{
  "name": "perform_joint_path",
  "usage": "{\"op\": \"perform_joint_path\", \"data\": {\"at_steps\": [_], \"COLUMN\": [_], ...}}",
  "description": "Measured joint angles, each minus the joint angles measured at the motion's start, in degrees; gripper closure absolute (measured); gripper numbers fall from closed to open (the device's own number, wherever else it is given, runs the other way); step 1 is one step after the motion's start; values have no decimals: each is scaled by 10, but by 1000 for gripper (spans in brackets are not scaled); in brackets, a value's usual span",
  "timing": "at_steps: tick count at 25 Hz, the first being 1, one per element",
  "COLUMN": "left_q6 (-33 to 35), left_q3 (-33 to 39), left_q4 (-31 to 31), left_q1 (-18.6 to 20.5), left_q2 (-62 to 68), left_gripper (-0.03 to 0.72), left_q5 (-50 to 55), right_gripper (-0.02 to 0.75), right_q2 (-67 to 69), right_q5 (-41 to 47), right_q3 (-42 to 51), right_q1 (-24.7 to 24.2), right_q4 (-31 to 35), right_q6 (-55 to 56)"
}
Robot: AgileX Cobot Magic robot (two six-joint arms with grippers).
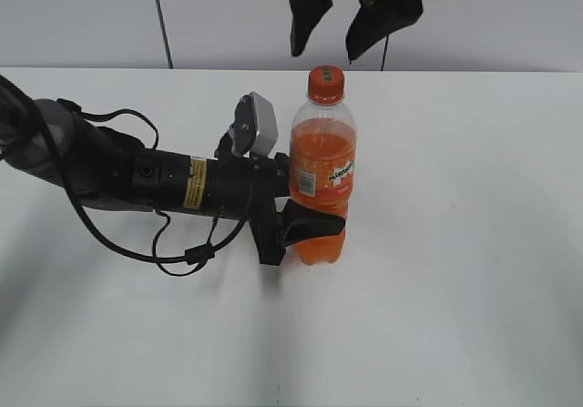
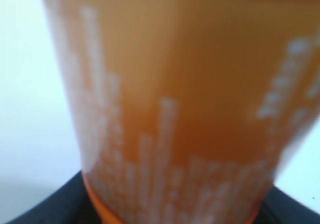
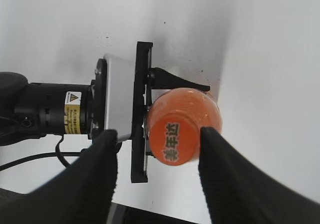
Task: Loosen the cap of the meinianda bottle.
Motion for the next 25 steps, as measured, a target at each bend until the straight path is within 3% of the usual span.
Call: {"op": "perform_joint_path", "data": {"at_steps": [25], "left_q6": [0], "left_q3": [0], "left_q4": [1], "left_q1": [0], "left_q2": [0], "left_gripper": [288], "left_q5": [0], "right_gripper": [344], "right_q2": [13], "right_q5": [-1], "right_q3": [29], "right_q1": [0], "right_q4": [-4], "right_q6": [9]}}
